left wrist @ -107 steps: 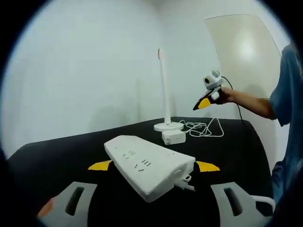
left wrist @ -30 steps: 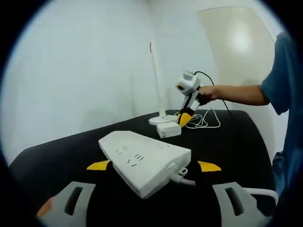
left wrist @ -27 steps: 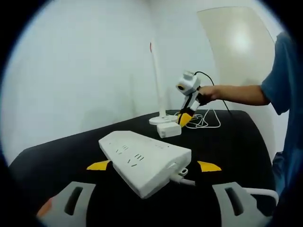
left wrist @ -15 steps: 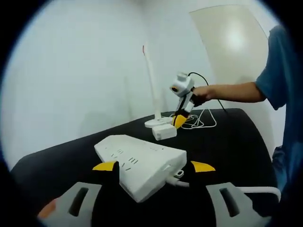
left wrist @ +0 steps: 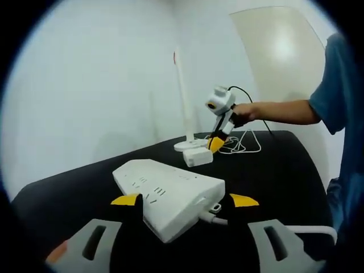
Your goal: Insert the desk lamp plug into the socket, turn on the power strip switch, turn on the lamp switch, then turn off the lamp switch, turn off the power strip switch, and remove the plug from the socket.
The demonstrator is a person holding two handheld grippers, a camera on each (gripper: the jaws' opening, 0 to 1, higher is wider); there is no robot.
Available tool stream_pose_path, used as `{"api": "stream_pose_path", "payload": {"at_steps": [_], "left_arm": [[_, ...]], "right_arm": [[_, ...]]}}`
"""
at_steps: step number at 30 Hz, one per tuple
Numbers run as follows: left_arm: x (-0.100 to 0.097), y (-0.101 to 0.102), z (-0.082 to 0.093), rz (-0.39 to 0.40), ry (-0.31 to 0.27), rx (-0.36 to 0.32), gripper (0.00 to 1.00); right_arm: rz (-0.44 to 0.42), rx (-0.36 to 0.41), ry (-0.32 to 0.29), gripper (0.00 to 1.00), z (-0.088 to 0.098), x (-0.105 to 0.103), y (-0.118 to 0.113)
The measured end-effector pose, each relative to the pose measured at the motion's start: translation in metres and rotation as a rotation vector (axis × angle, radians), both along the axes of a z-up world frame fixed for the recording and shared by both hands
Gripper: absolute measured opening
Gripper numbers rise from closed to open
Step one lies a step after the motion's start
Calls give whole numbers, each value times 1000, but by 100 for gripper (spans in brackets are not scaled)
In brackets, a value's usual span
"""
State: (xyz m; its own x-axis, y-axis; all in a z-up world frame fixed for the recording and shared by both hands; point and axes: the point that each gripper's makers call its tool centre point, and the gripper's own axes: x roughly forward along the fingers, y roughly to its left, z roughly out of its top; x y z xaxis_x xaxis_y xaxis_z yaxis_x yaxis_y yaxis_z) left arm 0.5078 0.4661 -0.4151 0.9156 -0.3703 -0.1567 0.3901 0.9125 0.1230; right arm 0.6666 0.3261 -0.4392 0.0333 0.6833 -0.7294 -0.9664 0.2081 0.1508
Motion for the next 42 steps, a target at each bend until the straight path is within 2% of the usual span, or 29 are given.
{"api": "stream_pose_path", "payload": {"at_steps": [7,9,11,14,19,20,23,33,37,40,42], "left_arm": [[1,2,0,0,-1,1,57],[1,1,0,0,-1,0,57],[1,1,0,-1,-2,0,57],[1,2,0,-2,-2,-1,57],[1,2,0,-2,-3,-2,57],[1,2,0,-2,-3,-2,57],[1,2,0,-2,-3,-3,57],[1,2,-1,1,-3,-8,57],[2,3,-1,7,-3,-13,57],[3,5,-1,7,-1,-16,57],[3,6,-2,8,0,-19,56]], "right_arm": [[-3,-12,-48,7,-1,2,2],[-2,-13,-83,7,0,5,2],[8,-25,-160,7,1,9,3],[12,-30,-337,6,8,19,5],[35,8,-473,6,18,14,10],[38,4,-489,6,19,13,9],[69,-21,-592,6,21,10,9],[139,-21,-866,6,42,6,15],[190,-53,-1047,6,54,0,17],[216,-39,-1115,6,57,2,18],[220,-37,-1138,6,58,0,17]]}}
